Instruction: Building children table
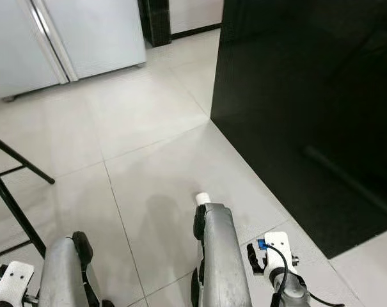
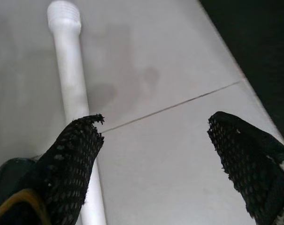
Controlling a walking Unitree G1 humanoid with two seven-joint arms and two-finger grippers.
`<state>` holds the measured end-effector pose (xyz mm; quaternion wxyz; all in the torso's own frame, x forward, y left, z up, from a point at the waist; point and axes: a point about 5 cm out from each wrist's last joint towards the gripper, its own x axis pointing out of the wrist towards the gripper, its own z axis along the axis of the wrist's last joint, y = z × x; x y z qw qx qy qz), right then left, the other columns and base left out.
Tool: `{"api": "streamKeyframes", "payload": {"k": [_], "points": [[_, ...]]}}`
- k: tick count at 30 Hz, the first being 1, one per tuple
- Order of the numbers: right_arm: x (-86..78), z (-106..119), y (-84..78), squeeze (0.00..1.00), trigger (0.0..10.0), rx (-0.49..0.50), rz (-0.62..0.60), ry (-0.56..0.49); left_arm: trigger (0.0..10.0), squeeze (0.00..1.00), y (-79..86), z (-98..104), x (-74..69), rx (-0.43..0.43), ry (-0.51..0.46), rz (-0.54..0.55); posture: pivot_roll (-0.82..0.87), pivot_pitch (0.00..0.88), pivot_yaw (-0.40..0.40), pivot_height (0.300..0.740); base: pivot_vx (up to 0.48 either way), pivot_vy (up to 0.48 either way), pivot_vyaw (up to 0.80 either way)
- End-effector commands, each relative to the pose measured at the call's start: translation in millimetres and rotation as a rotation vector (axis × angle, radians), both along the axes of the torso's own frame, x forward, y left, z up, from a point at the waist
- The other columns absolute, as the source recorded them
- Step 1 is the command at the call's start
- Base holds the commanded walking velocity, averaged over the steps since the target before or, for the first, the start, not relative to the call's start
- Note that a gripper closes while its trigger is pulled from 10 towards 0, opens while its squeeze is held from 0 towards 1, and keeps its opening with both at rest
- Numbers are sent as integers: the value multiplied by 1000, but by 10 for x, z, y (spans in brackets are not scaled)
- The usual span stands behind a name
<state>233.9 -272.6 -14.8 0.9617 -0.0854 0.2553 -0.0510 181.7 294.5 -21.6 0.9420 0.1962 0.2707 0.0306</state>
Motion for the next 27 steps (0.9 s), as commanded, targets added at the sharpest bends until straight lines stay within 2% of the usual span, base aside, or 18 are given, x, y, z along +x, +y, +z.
{"api": "streamKeyframes", "payload": {"k": [1, 5, 10, 17, 21, 24, 27], "points": [[-43, -37, -6, 0, 10000, 5, 10, 21, 10000, 0, 72, -21, -92, 31, 29, 5, 58, 240, 44, 300, 0, 0, 0], [-30, -21, -7, 0, 10000, 4, 24, 13, 10000, 0, 91, -9, -95, 45, 25, 2, 59, 250, 48, 300, 0, 0, 0], [66, 64, 35, 0, 10000, -18, 107, -27, 10000, 0, 113, 14, -100, 60, 24, -15, 65, 275, 48, 300, 0, 0, 0], [149, 117, 81, 0, 10000, 17, 144, -45, 10000, 0, 96, -8, -143, 66, 42, -32, 69, 290, 54, 300, 0, 0, 0], [130, 75, 86, 0, 10000, -11, 139, -11, 10000, 0, 105, -6, -162, 61, 40, -26, 74, 298, 54, 300, 0, 0, 0], [107, 27, 107, 0, 10000, 28, 128, 18, 10000, 0, 100, -6, -170, 56, 40, -32, 81, 304, 57, 300, 0, 0, 0], [91, -39, 76, 0, 10000, -34, 63, 92, 10000, 0, 95, -3, -142, 62, 43, -39, 76, 311, 55, 300, 0, 0, 0]]}}
